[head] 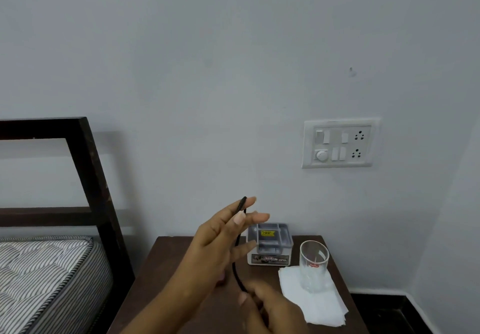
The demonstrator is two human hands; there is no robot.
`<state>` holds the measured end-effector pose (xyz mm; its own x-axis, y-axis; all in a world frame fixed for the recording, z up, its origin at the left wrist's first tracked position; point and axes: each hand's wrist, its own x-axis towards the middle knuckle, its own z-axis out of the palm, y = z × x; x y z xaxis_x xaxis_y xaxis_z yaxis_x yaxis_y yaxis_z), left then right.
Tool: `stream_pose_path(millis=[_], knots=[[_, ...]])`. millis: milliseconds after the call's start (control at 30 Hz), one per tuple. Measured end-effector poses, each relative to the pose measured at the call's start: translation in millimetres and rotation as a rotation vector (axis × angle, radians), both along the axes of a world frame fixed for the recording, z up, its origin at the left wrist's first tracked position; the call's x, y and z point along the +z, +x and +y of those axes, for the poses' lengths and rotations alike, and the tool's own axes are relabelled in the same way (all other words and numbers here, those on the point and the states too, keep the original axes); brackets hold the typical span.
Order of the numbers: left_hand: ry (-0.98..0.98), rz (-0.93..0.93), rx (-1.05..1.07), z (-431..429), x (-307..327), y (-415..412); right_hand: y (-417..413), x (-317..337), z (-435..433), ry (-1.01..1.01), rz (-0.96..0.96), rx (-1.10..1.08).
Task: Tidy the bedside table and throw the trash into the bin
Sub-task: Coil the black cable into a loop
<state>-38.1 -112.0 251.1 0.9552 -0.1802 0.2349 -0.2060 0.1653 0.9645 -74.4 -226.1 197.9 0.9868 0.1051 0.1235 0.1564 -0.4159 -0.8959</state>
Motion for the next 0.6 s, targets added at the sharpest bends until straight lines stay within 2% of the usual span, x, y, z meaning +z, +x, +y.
stream_pose_path(millis=[67, 233, 300, 367, 433, 500, 600], knots=[[0.084, -0.035, -0.001, 3.8, -1.5, 1.4, -2.0, -1.3, -5.6, -0.031, 0.024, 0.032], [0.195, -0.046, -0.043, 11.6, -0.4, 2.6, -4.9, 33.3, -21.1, 0.099, -0.077, 0.068], [0.226, -0.003, -0.078, 15.7, 1.9, 1.9, 0.5, 51.2, -26.4, 0.118, -0.154, 0.108], [0.260, 0.055, -0.159, 21.5, 1.8, 0.6, 12.9, 63.1, -31.0, 0.098, -0.308, 0.077], [0.153, 0.185, -0.262, 26.9, 0.6, -1.4, 26.0, 69.6, -32.8, 0.150, -0.399, 0.012], [0.007, 0.295, -0.326, 28.6, -2.2, -4.9, 37.5, 70.4, -31.7, 0.202, -0.397, -0.018], [-0.248, 0.377, -0.305, 24.1, -1.2, -10.3, 45.0, 61.2, -28.7, 0.267, -0.363, -0.020]])
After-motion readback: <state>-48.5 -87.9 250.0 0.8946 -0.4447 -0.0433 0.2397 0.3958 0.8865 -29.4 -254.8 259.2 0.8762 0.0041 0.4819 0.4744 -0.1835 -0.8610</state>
